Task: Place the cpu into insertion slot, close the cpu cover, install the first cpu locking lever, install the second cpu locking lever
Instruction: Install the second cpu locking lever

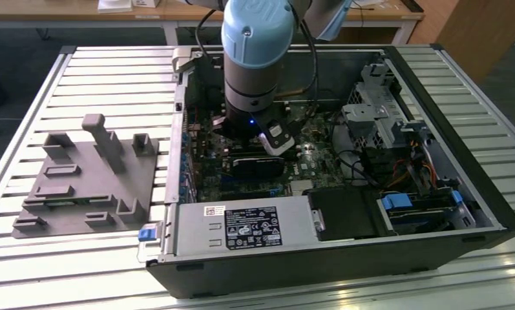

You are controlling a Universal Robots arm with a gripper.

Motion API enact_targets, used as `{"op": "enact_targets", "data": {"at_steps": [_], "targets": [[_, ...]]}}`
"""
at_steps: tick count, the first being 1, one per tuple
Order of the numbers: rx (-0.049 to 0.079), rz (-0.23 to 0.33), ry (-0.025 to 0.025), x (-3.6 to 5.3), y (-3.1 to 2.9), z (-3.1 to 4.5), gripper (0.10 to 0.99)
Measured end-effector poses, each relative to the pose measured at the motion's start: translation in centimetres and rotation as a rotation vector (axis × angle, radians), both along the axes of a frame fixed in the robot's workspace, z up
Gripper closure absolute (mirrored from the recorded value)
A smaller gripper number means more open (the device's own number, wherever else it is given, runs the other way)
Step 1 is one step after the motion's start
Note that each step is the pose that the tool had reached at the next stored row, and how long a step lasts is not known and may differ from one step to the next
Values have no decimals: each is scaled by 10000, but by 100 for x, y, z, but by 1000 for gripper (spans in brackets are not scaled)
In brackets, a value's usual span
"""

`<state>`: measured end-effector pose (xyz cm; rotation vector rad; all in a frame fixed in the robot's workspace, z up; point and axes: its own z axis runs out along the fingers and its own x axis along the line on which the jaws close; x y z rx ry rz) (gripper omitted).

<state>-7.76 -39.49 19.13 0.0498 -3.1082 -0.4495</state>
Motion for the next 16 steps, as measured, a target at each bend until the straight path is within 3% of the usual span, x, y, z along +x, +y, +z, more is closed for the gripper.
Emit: {"op": "enact_targets", "data": {"at_steps": [12, 16], "targets": [[-3, -4, 2, 0, 2, 359, 980], [1, -4, 0, 0, 3, 384, 980]]}}
